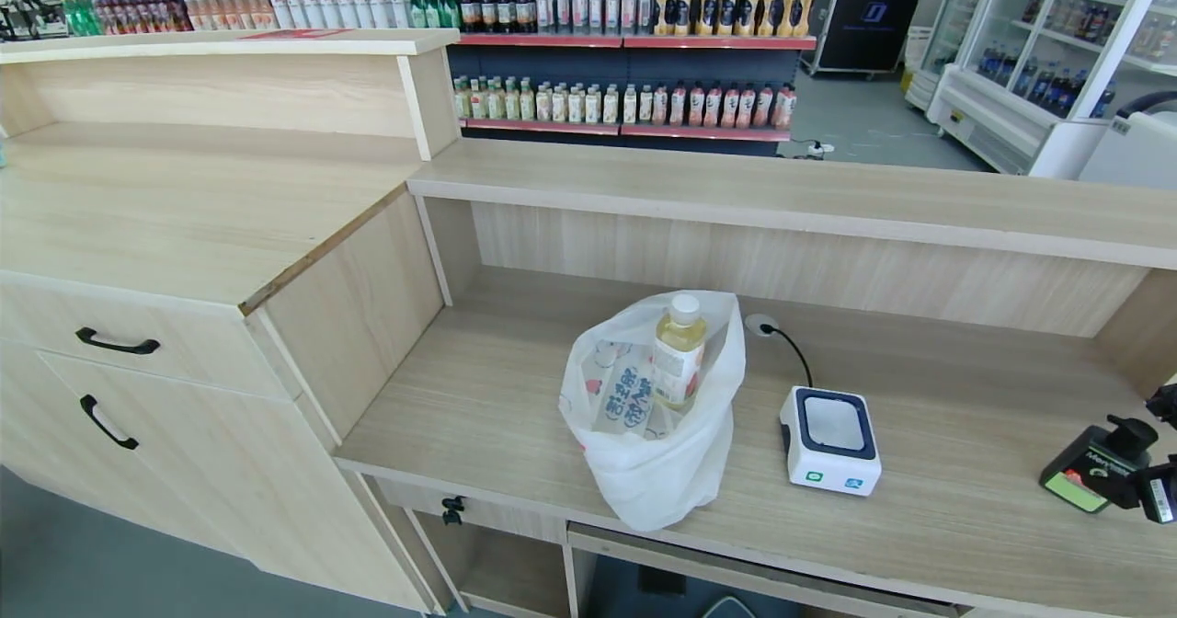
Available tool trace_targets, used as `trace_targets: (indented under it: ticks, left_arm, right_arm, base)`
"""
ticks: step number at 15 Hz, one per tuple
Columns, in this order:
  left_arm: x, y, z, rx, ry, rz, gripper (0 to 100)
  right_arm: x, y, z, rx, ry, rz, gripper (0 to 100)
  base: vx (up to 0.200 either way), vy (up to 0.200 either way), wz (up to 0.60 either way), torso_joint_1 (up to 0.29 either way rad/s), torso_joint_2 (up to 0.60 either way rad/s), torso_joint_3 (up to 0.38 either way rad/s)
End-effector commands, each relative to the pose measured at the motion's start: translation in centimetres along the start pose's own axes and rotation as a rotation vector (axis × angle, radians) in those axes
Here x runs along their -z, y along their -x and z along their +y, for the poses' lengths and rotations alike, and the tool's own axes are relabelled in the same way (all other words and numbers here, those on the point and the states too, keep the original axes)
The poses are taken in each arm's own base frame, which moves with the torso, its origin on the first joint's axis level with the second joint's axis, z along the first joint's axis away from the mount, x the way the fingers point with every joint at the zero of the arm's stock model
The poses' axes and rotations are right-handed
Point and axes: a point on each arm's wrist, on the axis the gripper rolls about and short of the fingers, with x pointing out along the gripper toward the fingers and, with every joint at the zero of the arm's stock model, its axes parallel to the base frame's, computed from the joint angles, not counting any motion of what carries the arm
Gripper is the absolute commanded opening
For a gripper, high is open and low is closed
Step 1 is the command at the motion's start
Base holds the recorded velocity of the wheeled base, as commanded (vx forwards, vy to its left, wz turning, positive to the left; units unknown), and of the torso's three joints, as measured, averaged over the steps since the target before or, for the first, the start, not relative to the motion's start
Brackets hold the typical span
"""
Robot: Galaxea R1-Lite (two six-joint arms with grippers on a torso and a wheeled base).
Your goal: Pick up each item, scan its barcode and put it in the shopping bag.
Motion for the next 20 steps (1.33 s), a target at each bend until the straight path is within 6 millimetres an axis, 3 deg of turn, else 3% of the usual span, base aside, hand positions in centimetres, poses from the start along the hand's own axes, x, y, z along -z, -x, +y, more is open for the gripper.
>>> trace_targets:
  ticks: [1,12,13,18,20]
  left_arm:
    - [0.0,0.0,0.0,-0.001,0.000,0.000,100]
    - [0.0,0.0,0.0,-0.001,0.000,0.000,100]
    - [0.0,0.0,0.0,-0.001,0.000,0.000,100]
    - [0.0,0.0,0.0,-0.001,0.000,0.000,100]
    - [0.0,0.0,0.0,-0.001,0.000,0.000,100]
  right_arm:
    - [-0.3,-1.1,0.2,-0.006,0.028,-0.029,100]
    - [-0.2,-3.3,1.8,-0.062,0.157,-0.067,100]
    - [-0.2,-3.5,2.0,-0.069,0.159,-0.066,0]
    - [-1.1,-3.8,2.7,-0.066,0.198,-0.099,0]
    - [-2.2,-3.1,2.5,-0.033,0.299,-0.139,0]
  base:
    - [0.000,0.000,0.00,0.000,0.00,0.000]
    - [0.000,0.000,0.00,0.000,0.00,0.000]
    - [0.000,0.000,0.00,0.000,0.00,0.000]
    - [0.000,0.000,0.00,0.000,0.00,0.000]
    - [0.000,0.000,0.00,0.000,0.00,0.000]
